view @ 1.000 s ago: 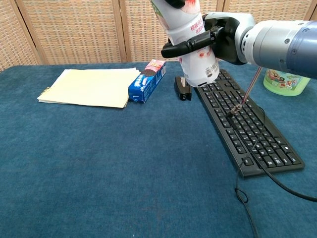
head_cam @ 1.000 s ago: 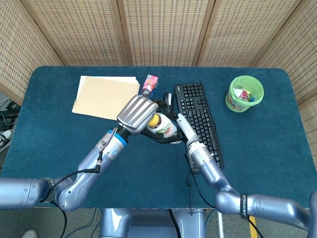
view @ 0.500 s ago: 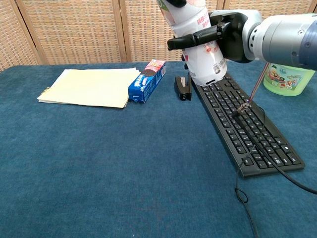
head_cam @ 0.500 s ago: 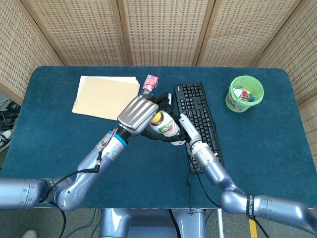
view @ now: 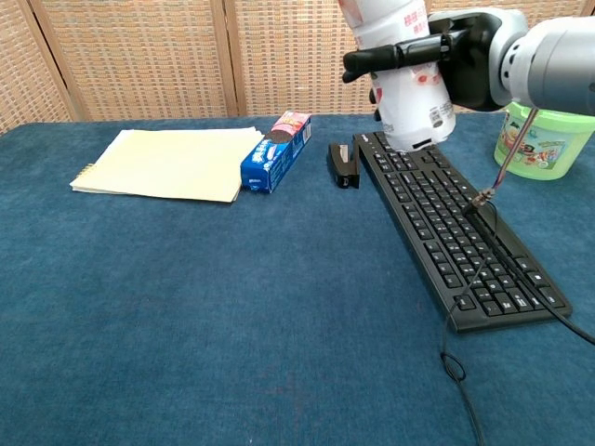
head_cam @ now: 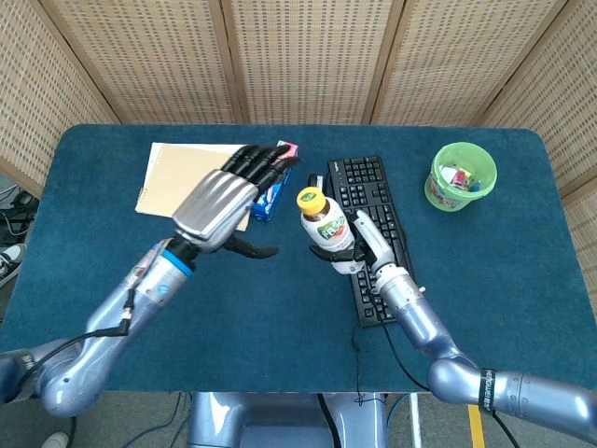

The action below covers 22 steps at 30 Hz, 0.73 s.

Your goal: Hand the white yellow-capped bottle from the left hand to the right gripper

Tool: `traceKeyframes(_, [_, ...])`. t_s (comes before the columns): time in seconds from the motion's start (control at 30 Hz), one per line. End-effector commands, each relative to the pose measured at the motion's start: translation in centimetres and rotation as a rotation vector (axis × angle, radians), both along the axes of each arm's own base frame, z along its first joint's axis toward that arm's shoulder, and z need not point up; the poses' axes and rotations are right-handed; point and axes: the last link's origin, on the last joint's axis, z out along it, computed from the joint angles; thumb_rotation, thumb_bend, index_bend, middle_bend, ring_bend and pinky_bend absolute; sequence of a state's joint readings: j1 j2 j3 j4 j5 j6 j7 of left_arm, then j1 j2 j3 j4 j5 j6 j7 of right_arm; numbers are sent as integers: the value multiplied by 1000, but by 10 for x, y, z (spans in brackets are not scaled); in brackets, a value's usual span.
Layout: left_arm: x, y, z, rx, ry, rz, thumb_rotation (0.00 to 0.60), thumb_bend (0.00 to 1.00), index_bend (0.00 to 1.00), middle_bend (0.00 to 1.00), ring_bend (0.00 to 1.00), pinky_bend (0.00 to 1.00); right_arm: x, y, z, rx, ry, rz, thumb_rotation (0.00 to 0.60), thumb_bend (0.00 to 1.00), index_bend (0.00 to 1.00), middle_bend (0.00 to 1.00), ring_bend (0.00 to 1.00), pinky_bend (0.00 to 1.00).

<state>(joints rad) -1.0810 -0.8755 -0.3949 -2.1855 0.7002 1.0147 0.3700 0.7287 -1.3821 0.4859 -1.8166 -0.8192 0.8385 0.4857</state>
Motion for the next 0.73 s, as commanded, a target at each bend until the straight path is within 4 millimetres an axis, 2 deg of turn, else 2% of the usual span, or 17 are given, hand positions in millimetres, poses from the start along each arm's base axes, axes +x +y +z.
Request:
traceKeyframes(0.03, [-65,-21,41,152,116,119,600,0,0,0,0,0,-3,1,3,-4,6,-2,600,753,717,559,620,878])
traceKeyframes(0.13, [-119,-36,50,238,150,248,600,0,0,0,0,0,-7,1,6,-14,7,-7,600,753,717,559,620,878])
traceKeyframes(0.2, [-146,-44,50,265,154,305,600,0,0,0,0,0,-8,1,8,-16,5,-11,600,753,717,559,620,878])
traceKeyframes(0.23, [-175,-53,47,282,160,374,600,0,0,0,0,0,-10,1,9,-20,2,-16,600,754,717,559,620,877])
traceKeyframes(0.37, [-232,-75,30,311,142,458,600,0,0,0,0,0,-12,2,9,-25,1,-18,600,755,718,560,621,877])
traceKeyframes(0.53, [-273,-95,9,304,133,519,600,0,0,0,0,0,-13,4,6,-22,5,-15,600,756,718,561,622,877])
traceKeyframes(0.73, [-289,-100,-1,281,121,542,600,0,0,0,0,0,-14,6,3,-20,14,-13,600,756,719,561,622,877])
